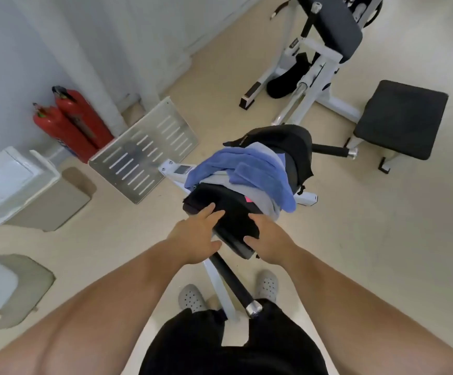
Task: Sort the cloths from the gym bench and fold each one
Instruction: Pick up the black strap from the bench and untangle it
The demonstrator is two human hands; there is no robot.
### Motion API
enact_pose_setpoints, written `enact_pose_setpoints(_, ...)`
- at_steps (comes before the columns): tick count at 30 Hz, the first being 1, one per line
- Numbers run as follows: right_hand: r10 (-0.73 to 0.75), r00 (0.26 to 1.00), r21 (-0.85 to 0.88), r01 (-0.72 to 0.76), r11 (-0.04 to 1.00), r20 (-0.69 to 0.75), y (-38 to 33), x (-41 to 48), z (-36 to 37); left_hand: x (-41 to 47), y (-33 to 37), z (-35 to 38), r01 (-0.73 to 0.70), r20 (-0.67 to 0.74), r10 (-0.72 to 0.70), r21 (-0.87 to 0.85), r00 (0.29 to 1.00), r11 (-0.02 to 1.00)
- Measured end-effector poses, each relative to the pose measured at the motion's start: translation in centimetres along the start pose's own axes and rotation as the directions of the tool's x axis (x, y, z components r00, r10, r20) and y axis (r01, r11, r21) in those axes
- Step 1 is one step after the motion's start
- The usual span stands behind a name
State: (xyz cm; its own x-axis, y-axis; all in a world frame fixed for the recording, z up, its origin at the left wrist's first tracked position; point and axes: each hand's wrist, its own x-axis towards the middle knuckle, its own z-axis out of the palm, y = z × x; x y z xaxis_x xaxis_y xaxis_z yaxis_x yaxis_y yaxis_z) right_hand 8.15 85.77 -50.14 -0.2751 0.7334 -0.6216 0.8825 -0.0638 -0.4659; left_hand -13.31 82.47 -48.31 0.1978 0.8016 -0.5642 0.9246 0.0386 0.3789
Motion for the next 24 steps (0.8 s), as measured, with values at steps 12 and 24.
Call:
enact_pose_setpoints(12,0.066,0.993,0.067,-0.059,0.996,-0.102,4.5,5.1,1.9,2.7,1.8,3.3,0.089,0.137,-0.093,0.032,0.986,0.996)
enact_pose_setpoints(24,-0.031,0.951,0.113,-0.004,0.994,0.306,6.6,4.7,-2.5,2.8,3.0,2.8,0.196,0.16,-0.196,0.022,0.967,0.98)
